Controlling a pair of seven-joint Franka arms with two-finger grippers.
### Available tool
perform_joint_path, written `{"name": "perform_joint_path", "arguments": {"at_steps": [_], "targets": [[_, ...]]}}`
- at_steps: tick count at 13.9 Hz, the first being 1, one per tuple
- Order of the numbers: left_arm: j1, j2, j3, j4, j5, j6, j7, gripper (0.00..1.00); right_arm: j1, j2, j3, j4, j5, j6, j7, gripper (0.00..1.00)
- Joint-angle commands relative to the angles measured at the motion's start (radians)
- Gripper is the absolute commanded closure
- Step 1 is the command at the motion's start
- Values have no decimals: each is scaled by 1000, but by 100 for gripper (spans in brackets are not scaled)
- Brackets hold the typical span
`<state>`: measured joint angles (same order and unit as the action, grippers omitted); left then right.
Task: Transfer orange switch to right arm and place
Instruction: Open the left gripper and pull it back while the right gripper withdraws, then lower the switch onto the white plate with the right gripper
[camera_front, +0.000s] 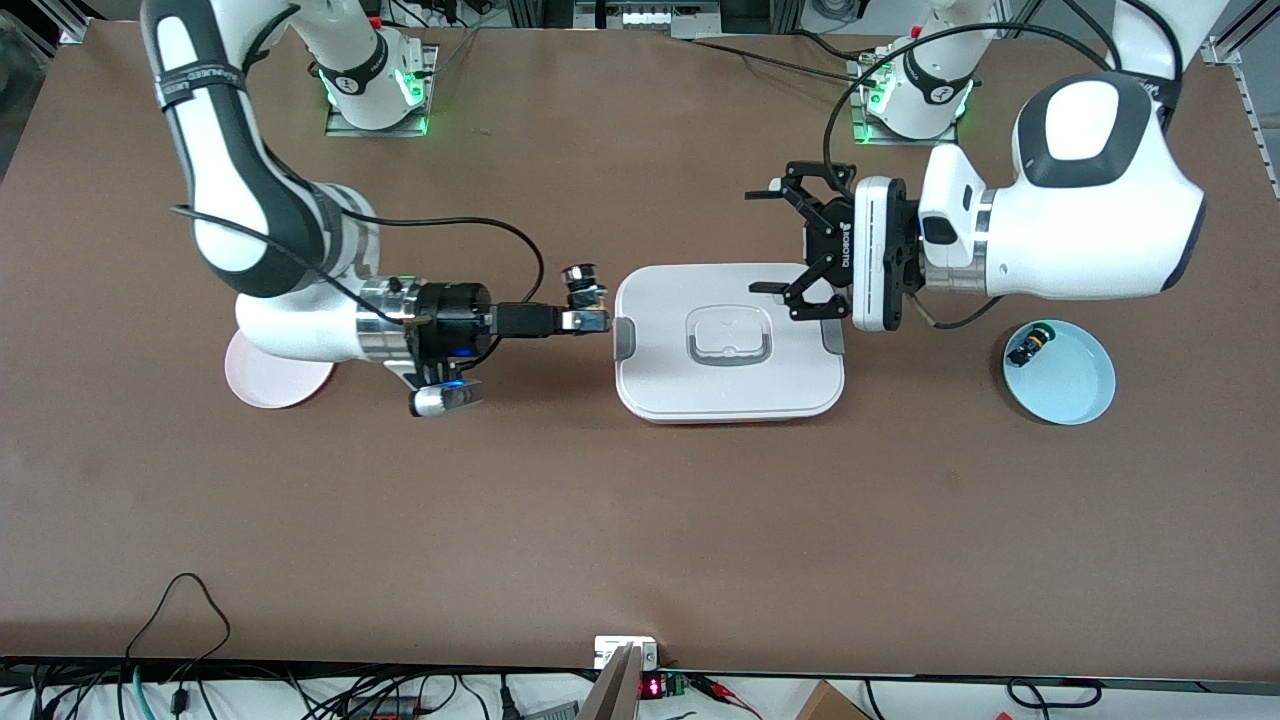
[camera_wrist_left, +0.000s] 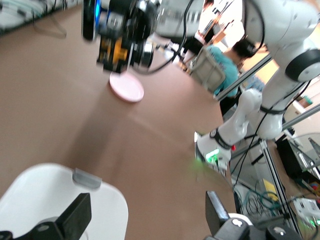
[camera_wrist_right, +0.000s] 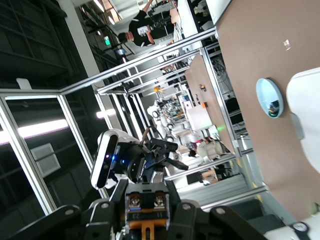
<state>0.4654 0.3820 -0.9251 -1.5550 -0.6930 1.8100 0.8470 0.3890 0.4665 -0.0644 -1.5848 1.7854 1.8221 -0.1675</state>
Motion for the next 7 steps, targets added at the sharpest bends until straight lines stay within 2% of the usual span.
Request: {"name": "perform_joint_path", "arguments": {"at_steps": [1,3,7], "targets": [[-11,-12,-9,35,200,-98,-236,0,-74,14,8,54,-101,-99,8,100],[-31,-11,-6,90,313,-171,-391,0,-120,23,8,84,-202,-170,6,100],[-86,-6,-6,125,642,-253,-618,0,-191,24,8,150,-444,-270,3,100]]}}
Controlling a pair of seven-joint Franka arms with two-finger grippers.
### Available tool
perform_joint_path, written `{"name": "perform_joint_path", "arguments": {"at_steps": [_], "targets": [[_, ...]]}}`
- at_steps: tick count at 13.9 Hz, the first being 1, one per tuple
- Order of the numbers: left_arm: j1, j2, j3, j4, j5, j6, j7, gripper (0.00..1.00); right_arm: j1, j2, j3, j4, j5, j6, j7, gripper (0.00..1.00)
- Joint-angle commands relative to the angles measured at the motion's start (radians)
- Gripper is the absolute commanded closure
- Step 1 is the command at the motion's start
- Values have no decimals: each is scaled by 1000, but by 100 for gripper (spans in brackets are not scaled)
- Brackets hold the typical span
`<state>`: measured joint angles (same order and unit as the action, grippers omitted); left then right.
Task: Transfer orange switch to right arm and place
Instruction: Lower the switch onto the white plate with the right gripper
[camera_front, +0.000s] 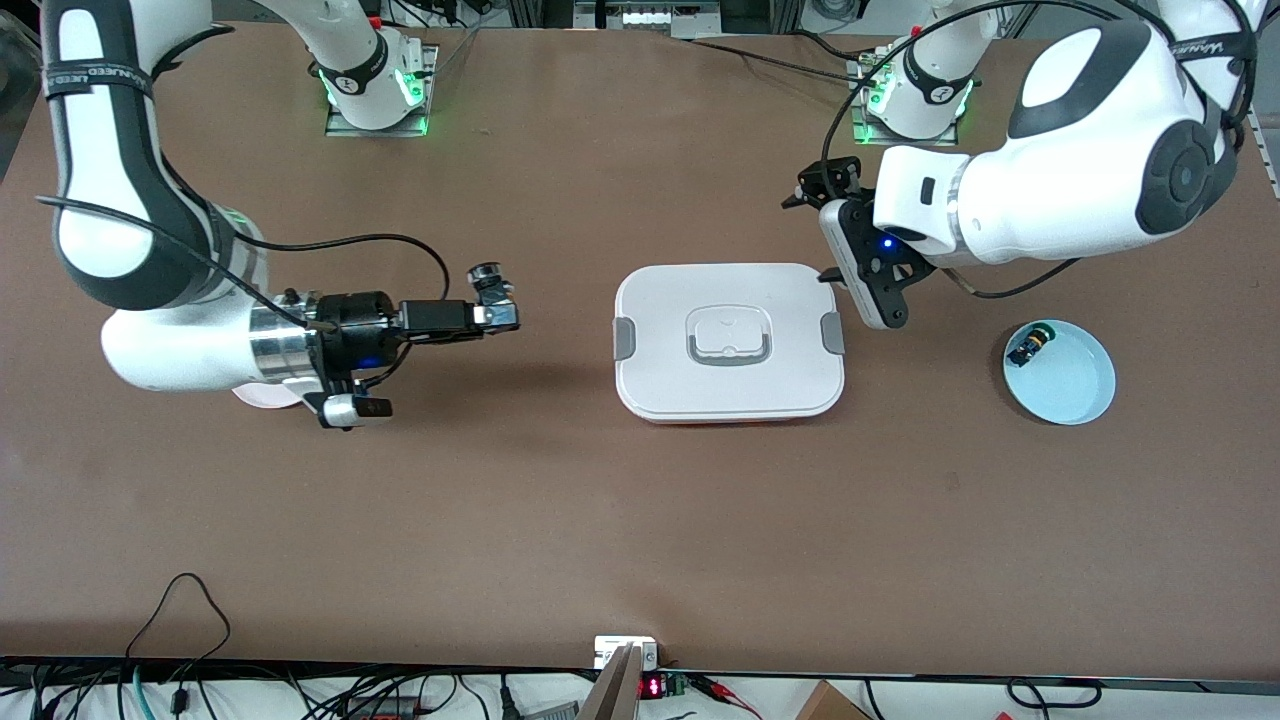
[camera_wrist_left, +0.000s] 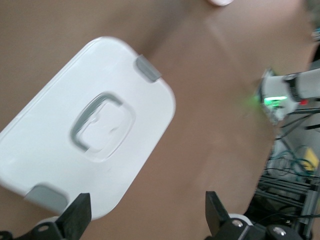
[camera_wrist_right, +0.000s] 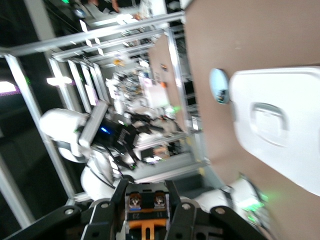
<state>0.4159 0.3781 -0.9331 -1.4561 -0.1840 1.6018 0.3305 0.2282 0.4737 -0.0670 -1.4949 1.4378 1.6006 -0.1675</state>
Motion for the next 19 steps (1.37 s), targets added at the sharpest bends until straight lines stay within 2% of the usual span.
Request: {"name": "perform_joint_path", "arguments": {"at_steps": [1,4,5,6,8,10,12,14,16,18,19], "targets": [[-57,-2,2,26,211,-78,-135,0,-45,17,10,83,-167,-66,3,100],[-69,-4,2,69,462,-169,-145,0,-70,17,9,168,-385,-129,0,100],[-65,-5,5,92,506,-212,-149,0,-79,17,7,186,-461,-145,-6,100],[-66,-16,40,101,505,-230,-153,0,-95,17,9,197,-532,-152,-12,100],[-136,-108,213,79,486,-209,-191,0,-98,14,9,199,-675,-154,-64,100],[-208,-210,395,8,369,-122,-317,0,-96,6,9,183,-842,-142,-76,100],[-311,-327,598,-128,293,-16,-436,0,-99,-24,9,129,-1038,-95,-131,100],[-390,-436,753,-272,218,64,-455,0,-110,-55,9,40,-1190,2,-153,100],[-448,-462,874,-296,161,66,-452,0,-124,-69,9,-48,-1325,112,-155,100],[-463,-461,883,-277,179,99,-446,0,-151,-72,9,-143,-1419,247,-150,100],[-463,-450,881,-261,195,96,-447,0,-164,-70,9,-190,-1438,313,-144,100]]}}
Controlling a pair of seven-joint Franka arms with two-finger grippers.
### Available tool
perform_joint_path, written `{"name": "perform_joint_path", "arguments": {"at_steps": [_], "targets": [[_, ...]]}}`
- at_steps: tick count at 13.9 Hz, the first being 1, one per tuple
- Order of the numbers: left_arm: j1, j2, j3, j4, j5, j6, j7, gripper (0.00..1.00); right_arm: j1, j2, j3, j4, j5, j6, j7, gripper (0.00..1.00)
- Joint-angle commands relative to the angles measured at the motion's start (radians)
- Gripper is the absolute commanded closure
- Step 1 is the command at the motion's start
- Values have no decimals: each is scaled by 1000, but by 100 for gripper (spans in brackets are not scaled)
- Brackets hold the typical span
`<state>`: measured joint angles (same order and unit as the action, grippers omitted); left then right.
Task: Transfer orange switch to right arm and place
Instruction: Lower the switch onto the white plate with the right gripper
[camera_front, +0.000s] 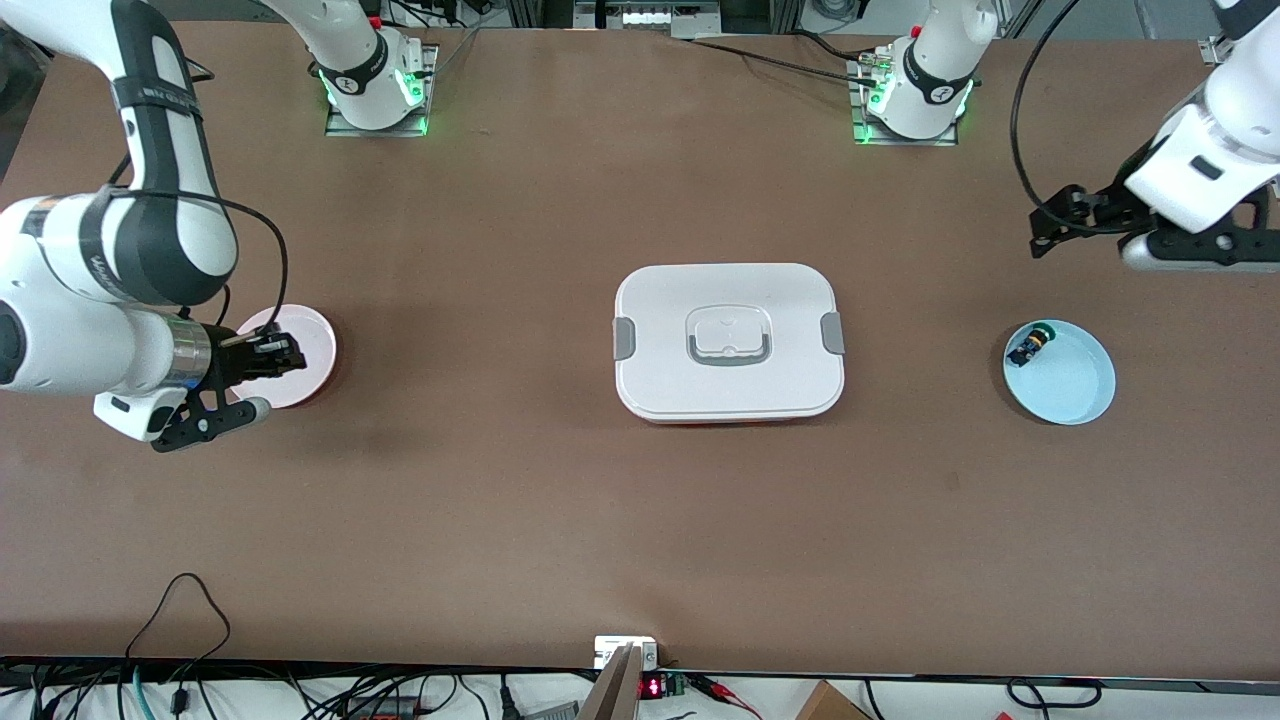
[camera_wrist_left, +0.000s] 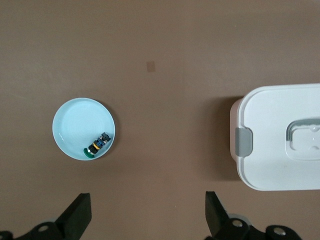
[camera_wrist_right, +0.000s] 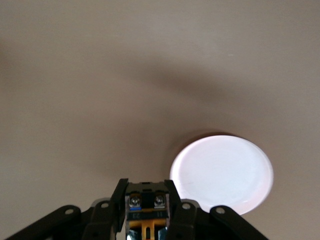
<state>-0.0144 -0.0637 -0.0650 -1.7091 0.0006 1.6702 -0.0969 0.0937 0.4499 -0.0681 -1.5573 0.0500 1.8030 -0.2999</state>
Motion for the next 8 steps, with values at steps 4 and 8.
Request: {"name": "perform_joint_path", "arguments": {"at_steps": [4,8], "targets": [[-19,117,17,115,12,25,20,0,-84,-10,10,-284,-85,373,-13,100],[-19,165,13,169,85,26,65,0,-131,13,11,-437,-87,564,-19,100]]}}
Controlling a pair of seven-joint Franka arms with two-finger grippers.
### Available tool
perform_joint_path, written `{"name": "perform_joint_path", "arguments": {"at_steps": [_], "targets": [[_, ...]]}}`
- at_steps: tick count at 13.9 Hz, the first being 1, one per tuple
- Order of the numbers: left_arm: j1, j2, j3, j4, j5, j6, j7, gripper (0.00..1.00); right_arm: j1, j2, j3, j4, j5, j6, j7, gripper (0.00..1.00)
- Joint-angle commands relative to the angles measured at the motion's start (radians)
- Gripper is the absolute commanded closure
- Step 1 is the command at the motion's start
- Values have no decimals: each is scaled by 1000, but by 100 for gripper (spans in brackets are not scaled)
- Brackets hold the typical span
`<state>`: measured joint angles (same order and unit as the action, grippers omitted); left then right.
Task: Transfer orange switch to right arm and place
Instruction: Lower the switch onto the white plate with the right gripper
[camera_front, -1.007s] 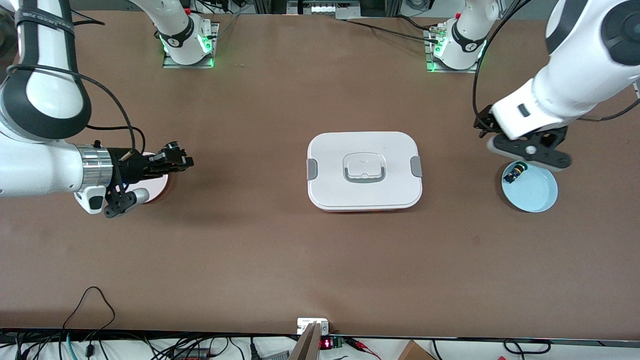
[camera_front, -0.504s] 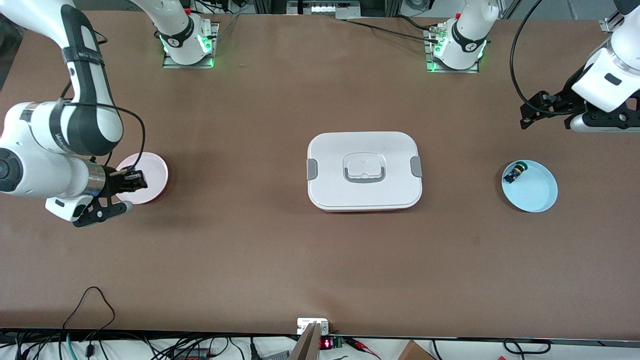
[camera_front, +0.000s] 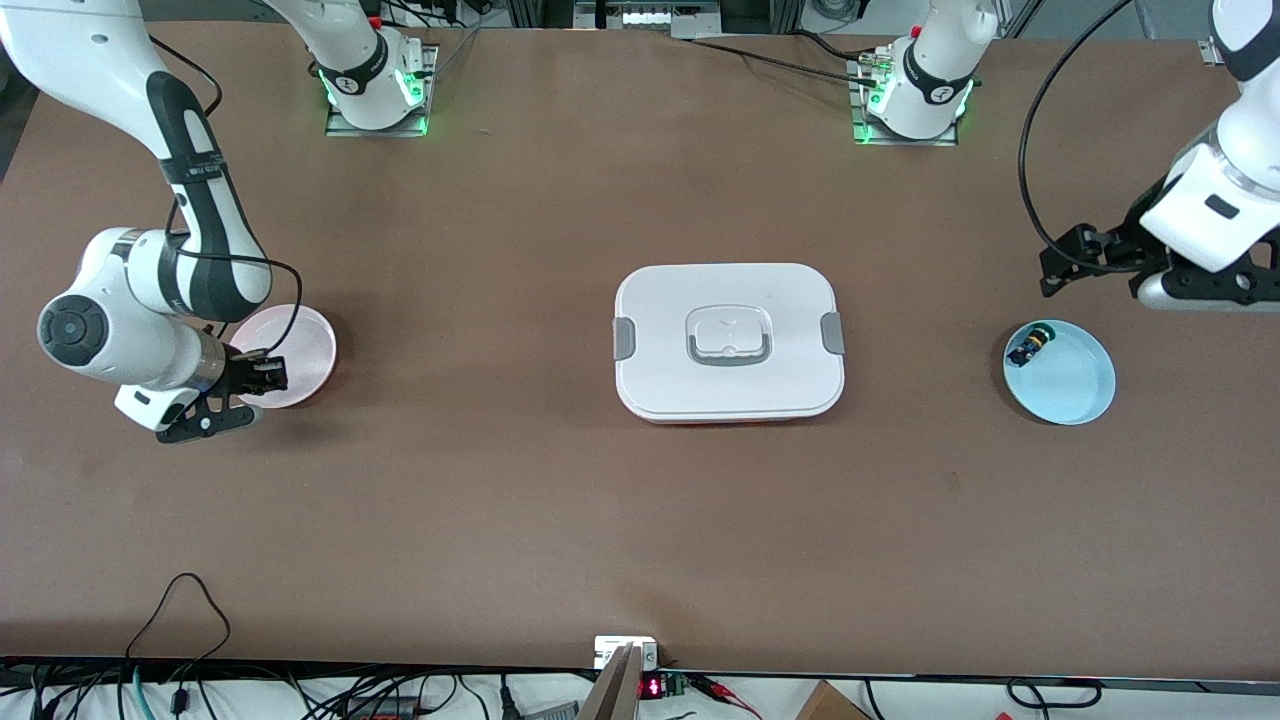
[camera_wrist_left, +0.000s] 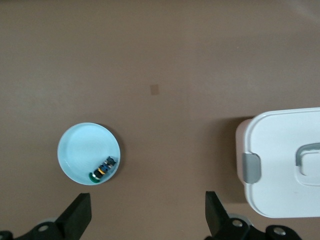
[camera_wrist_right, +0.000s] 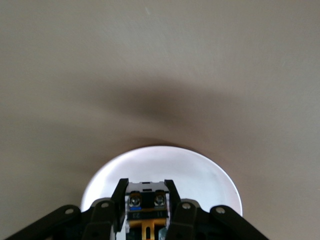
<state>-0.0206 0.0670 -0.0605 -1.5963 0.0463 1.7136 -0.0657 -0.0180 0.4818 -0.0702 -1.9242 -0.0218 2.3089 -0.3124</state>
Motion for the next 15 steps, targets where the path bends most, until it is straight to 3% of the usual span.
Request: {"name": "perform_joint_path", "arguments": {"at_steps": [1,4,6,7,9,15], "targets": [[-13,34,10,55,43,-15,33,0,-22,-16,13,-87,-15,72,-7,100],[-1,34,14,53,29,-14,35,0,-36,-9,13,-169,-15,183,-7,99],[-1,34,14,55,30,-15,35,0,-36,4,13,-171,-13,210,-5,91],[1,33,14,55,30,-17,35,0,-34,3,13,-165,-15,210,-5,75],[1,33,14,55,30,-19,35,0,-33,-9,15,-150,-17,204,-8,0],[1,24,16,59,30,-40,33,0,-19,-118,23,0,-20,-84,-11,0]]}}
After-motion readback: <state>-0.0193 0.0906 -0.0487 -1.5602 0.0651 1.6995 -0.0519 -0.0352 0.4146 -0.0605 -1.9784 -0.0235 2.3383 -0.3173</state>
